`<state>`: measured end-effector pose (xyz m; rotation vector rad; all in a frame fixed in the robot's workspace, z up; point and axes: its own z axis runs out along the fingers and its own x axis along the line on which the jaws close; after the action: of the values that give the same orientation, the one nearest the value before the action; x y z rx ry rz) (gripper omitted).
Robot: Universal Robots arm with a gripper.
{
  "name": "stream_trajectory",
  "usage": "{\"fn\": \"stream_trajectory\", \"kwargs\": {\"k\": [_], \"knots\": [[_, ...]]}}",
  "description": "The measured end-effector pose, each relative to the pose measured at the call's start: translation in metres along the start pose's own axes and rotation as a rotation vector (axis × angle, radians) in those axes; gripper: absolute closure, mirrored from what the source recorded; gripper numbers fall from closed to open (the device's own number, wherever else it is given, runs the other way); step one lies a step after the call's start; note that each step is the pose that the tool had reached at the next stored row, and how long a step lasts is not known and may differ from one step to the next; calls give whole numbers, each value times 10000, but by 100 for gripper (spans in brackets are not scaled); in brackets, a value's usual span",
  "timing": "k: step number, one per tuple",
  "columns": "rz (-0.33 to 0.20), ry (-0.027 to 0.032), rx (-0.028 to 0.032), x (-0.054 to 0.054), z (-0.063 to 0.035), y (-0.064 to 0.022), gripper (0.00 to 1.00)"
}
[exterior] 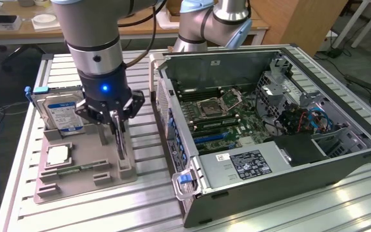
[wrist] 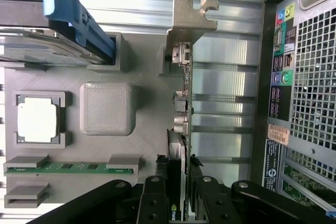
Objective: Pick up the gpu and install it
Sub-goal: 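Pick up the gpu and move the gpu toward the slot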
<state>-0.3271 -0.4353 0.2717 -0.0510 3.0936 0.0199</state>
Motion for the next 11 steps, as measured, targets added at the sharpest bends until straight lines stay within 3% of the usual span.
{"fn": "stream_trajectory", "kwargs": {"k": [11], "knots": [[0, 1, -1, -3, -74, 1, 74]]}}
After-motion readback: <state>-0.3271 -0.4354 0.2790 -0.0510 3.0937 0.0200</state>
